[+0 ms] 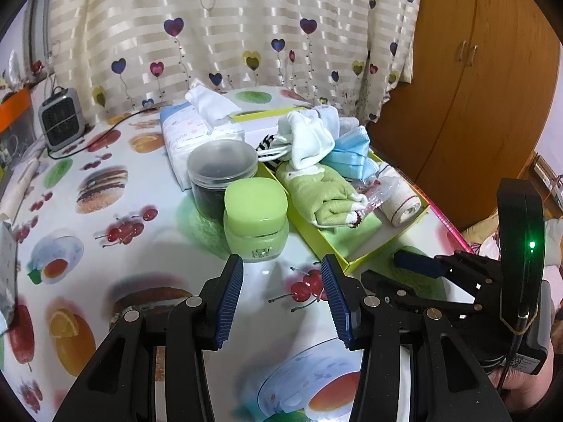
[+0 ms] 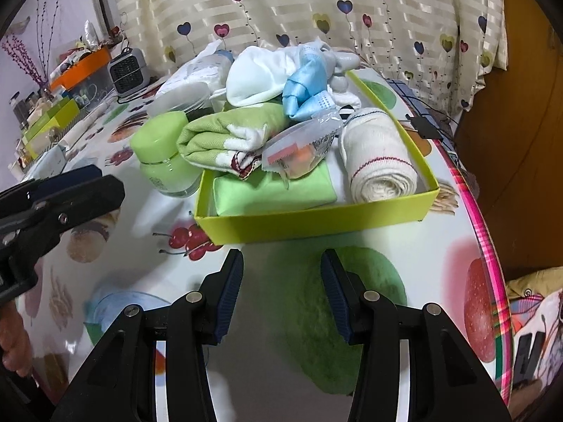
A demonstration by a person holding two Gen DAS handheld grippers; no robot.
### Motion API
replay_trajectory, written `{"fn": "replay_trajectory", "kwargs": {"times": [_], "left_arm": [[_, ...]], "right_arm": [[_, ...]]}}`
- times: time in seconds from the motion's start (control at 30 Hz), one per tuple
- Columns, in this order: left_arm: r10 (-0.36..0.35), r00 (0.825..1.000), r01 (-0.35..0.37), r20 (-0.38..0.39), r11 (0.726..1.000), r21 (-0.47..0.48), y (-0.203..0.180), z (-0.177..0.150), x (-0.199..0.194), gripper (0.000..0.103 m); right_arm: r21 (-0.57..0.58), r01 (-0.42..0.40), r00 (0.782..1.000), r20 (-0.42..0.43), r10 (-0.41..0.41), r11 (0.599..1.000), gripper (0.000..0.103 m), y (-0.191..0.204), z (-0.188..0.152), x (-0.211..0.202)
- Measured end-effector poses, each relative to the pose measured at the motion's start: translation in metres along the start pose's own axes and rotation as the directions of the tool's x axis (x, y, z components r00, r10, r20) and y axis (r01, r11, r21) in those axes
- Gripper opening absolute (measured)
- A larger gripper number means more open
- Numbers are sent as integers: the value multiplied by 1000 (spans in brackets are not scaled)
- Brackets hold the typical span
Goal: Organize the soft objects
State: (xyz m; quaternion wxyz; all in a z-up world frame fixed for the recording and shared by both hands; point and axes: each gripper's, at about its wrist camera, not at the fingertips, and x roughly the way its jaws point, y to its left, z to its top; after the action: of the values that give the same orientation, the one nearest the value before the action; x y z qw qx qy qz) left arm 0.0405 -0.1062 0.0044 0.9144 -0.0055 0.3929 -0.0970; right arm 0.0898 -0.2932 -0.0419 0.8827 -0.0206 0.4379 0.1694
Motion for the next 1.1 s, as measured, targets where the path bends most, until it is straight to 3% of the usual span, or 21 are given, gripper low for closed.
{"fn": "replay_trajectory", "kwargs": {"times": [0.13, 0.23, 0.67, 0.77, 1.1], "left_arm": [[9, 1000, -9, -12, 1000, 2, 1, 0, 6, 45], [16, 1000, -16, -18, 1000, 0, 3, 1, 9, 45], [5, 999, -4, -40, 1000, 31, 1, 3, 16, 45], [4, 999, -3, -39, 1000, 31, 1, 3, 16, 45], [-4, 999, 6, -43, 999, 37, -1, 2, 16, 45]], "right_arm": [[-7, 27, 1000, 7, -27, 1000, 48, 3, 1, 3], [-19, 29, 1000, 11, -28, 999, 55, 7, 1, 4], [-50, 74, 997, 2, -74, 996, 60, 14, 3, 10], [-59, 63, 998, -3, -64, 996, 67, 15, 3, 11], [-62, 67, 998, -3, -67, 996, 68, 15, 3, 11]]}}
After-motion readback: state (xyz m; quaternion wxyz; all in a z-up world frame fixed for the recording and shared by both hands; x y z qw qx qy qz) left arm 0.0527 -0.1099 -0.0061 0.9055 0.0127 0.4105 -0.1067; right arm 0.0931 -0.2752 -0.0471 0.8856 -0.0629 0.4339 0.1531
